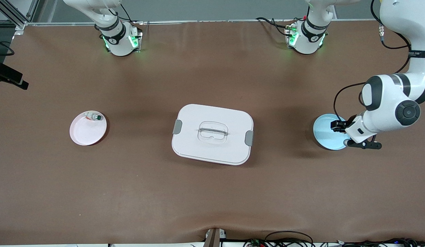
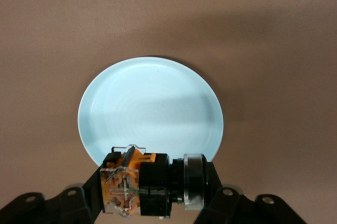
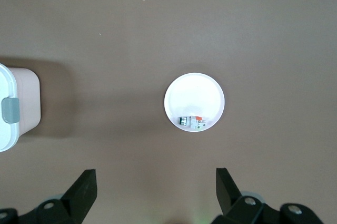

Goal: Transfer orange switch to right arm and place
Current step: 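Lift the orange switch with the left gripper toward the white box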

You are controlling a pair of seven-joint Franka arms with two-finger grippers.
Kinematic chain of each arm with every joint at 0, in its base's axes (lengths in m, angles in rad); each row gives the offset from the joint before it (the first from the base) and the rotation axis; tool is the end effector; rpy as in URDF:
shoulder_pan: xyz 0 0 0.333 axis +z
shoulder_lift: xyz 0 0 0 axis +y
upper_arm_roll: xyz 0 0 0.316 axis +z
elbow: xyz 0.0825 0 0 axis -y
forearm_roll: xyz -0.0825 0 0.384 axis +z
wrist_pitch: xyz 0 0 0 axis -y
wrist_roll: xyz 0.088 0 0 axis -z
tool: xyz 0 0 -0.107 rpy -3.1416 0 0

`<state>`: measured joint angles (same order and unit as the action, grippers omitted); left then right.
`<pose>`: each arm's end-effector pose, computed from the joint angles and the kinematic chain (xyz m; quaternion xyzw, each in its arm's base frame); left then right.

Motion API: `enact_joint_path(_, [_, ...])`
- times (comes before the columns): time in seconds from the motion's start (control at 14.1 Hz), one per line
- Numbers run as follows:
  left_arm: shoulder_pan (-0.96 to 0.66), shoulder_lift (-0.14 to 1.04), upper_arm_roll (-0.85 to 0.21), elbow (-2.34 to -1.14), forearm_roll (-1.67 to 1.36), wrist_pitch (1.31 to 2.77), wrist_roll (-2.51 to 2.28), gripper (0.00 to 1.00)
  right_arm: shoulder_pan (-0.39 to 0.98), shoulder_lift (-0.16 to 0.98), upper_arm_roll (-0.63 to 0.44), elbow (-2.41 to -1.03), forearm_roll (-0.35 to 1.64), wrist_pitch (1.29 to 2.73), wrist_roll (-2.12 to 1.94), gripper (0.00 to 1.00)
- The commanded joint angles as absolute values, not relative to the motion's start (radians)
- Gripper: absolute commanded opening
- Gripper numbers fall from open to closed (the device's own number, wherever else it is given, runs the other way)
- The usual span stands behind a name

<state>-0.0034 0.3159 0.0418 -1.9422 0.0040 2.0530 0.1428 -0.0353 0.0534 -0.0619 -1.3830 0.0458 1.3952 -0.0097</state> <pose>0.5897 0.0220 0.3053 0.9933 -0.0534 -0.1026 0.0011 0.5502 -0.0469 0.6670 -0.9988 0.0402 0.0194 0.0220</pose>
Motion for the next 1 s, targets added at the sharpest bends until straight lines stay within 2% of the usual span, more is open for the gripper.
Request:
enact_joint_path(0.0, [0.0,0.278,0.032,-1.89,-0.041,1.927,0.129,0.43,-0.046,0.037,-0.046,-1.391,0.054,1.396,-0.021,1.0])
enact_joint_path(0.21, [-0.002,0.253,0.028,-1.861,-0.069,1.838,0.095,0.43,-0.026,0.035,-0.043,-1.391,0.045,1.394,-0.023,1.0])
enact_joint_path(0.93, [0.003,0.16,0.005,-1.862,-0.156,1.755,0.019,0.43,-0.018,0.035,-0.044,-1.391,0.041,1.396,-0.021,1.0])
